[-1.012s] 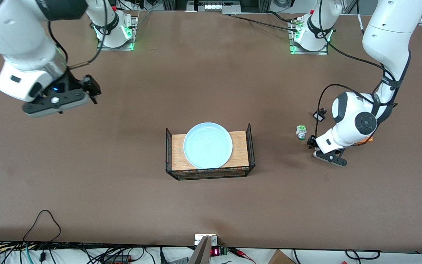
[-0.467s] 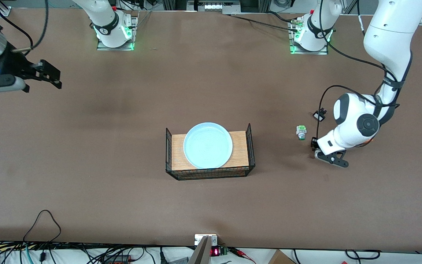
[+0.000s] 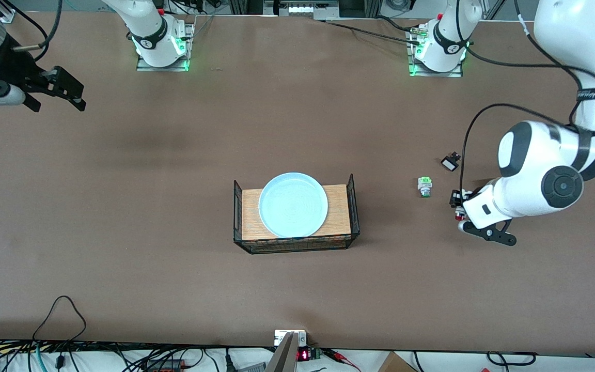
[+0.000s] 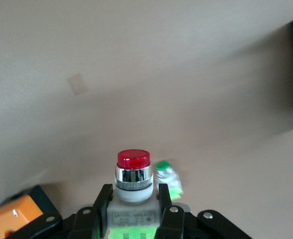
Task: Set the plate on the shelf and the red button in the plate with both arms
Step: 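Grasp the red-capped button with the left gripper while the right gripper withdraws, then carry the red button with the left gripper onto the plate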
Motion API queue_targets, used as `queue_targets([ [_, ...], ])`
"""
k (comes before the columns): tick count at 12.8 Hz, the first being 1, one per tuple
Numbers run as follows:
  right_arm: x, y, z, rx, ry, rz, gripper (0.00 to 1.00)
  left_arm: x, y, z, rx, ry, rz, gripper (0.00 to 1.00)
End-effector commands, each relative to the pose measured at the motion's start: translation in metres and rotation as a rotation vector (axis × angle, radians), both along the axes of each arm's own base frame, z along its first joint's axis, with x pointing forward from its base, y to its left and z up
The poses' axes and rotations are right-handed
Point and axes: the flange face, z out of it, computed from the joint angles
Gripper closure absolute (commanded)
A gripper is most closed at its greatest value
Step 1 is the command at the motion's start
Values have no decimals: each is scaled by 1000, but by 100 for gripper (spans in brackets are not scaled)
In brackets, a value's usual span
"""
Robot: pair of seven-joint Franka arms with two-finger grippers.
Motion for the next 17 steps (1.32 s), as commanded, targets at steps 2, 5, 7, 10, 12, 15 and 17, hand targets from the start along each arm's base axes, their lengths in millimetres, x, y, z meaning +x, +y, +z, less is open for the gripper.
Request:
queue_targets([
  [2,11,-10,-12,2,20,-41,0,0,-66,67,-122,54,125,82],
  [5,15,-10,-24,-21,55,-28,0,-17,-151,107,-157,6,59,83],
  [7,14,-7,-18,-21,46,-20,0,-33,-207,124,-152,-9,114,83],
  [10,14,-8,-15,-28,33,-9,0,-54,-294,113,-148,-13,198,83],
  [12,14,-12,-13,-27,25,-15,0,-50,-329,87,-201,-53,238,82],
  [15,13,-12,-13,-28,33,-8,0,-36,-356,44,-287,-126,262,82],
  [17,13,-15,-14,-28,36,-12,0,-34,-371,9,-287,-155,258,82],
])
